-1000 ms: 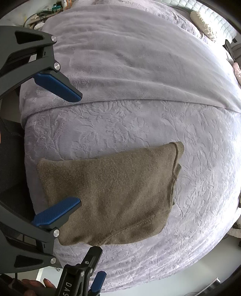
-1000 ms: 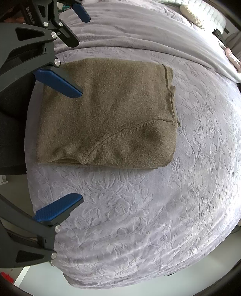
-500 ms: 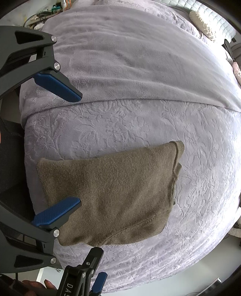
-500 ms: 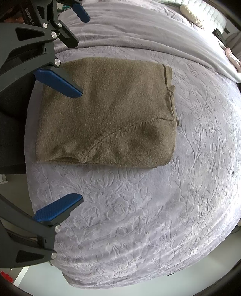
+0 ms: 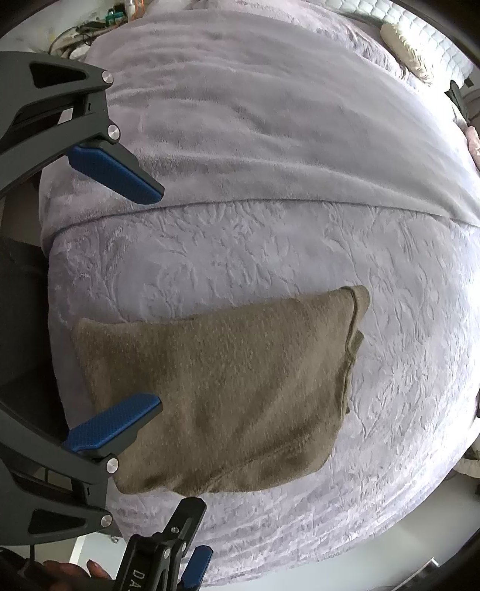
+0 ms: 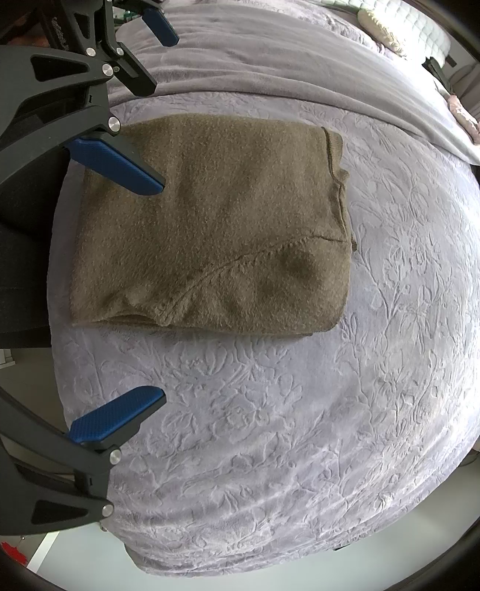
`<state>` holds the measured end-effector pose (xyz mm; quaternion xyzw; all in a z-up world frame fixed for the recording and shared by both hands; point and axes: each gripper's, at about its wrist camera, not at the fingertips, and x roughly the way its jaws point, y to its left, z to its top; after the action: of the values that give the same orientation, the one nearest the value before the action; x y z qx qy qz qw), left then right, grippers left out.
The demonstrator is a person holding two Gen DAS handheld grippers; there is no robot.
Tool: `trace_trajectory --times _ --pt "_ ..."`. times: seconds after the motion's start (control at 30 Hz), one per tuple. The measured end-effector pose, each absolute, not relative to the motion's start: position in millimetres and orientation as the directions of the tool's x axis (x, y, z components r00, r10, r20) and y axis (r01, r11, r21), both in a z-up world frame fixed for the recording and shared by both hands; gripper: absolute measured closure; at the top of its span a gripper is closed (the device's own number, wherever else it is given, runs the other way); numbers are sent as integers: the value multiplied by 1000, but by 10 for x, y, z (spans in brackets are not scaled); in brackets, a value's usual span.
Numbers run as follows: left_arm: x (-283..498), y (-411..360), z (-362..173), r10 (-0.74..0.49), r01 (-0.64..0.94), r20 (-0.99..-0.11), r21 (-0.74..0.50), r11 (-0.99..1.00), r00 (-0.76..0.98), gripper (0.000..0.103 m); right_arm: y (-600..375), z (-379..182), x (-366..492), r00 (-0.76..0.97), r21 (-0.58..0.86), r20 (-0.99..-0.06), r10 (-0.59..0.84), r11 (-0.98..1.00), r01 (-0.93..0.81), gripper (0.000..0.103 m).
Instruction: Fold small clothes
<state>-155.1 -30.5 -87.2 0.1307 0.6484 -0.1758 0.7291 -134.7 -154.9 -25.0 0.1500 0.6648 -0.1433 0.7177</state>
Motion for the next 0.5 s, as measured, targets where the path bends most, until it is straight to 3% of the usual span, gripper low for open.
trace_trajectory --times 0.5 --pt "-1558 -298 -859 -83 423 -990 -27 906 116 0 -1488 -270 -1335 72 21 -997 -9 915 404 0"
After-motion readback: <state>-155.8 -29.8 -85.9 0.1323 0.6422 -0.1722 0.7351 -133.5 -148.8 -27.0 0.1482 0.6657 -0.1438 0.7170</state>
